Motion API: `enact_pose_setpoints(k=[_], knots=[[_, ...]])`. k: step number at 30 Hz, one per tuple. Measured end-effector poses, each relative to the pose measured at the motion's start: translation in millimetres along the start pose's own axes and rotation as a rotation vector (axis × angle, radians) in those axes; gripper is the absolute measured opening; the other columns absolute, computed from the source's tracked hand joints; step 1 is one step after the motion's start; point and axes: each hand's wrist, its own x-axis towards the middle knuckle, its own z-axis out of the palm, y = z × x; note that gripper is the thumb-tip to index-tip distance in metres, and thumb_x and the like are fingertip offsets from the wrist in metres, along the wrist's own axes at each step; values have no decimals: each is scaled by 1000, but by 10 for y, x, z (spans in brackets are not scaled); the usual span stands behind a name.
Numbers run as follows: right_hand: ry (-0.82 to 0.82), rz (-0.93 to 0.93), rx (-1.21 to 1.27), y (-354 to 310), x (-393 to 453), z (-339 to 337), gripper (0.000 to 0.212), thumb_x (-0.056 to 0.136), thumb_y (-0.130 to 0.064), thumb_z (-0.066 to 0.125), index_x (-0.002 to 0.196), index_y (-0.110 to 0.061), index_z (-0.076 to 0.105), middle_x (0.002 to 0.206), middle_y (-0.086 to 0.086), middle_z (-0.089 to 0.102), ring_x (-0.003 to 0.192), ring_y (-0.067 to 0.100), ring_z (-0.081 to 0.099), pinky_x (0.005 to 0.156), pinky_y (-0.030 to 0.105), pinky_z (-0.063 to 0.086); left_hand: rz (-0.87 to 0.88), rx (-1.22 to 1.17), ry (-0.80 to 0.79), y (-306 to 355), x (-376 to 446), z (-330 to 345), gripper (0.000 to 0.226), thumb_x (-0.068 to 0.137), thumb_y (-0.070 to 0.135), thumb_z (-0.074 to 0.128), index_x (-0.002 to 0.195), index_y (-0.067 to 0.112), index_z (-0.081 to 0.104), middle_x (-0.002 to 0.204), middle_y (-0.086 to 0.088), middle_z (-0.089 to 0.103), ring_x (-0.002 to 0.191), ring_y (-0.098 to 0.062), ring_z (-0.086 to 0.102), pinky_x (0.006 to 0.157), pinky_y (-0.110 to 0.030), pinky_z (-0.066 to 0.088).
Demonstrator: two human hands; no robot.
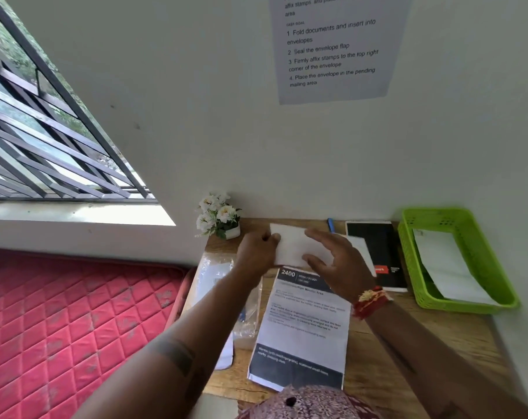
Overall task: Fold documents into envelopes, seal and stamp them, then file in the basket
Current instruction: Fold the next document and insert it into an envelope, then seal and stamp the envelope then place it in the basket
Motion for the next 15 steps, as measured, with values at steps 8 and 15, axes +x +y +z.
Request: enact_pose_setpoints(k=[8,15], knots=[[-480,173,-258,672,-808,519,68,96,-53,58,157,-34,33,168,-11,13,157,16,8,127,38,13,-288,-3,-147,-1366,-255,-67,20,105,25,59,97,10,69,94,-13,70,81,-25,66,71,-36,55],[-564,96,-502,965,-1111,747,66,102,-46,47,161,-35,20,170,-7,2,157,18,2,124,41,19,-210,267,-59,-1723,-319,42,25,102,29,62,125,21,61,106,1,71,88,-16,67,78,-39,59]])
